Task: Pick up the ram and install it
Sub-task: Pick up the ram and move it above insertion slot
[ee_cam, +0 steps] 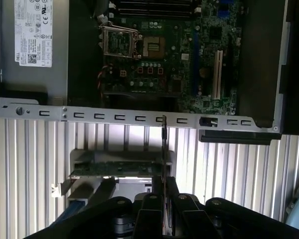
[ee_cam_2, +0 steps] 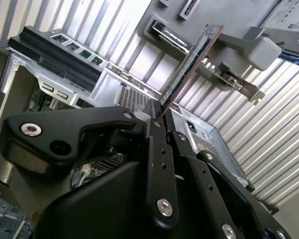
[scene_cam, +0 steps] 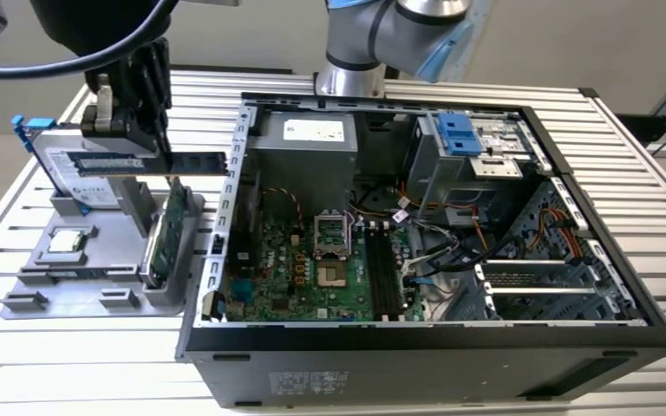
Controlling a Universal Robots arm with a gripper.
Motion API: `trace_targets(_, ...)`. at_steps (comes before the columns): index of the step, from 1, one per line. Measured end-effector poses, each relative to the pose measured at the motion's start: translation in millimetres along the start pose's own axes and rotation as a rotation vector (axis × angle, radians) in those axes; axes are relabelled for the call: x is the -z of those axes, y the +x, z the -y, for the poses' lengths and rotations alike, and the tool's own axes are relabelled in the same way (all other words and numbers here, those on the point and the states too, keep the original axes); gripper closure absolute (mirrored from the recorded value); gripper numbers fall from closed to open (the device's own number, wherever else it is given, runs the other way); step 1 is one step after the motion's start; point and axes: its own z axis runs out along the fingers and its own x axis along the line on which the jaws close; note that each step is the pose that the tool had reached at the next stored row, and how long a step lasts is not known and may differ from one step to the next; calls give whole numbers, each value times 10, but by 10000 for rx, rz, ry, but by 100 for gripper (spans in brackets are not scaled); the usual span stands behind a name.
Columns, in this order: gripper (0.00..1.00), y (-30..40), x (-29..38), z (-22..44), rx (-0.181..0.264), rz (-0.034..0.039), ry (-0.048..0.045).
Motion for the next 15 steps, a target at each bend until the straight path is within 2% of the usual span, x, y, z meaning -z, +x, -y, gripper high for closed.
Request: trace_targets(15, 100, 34, -26, -201, 0, 3, 1)
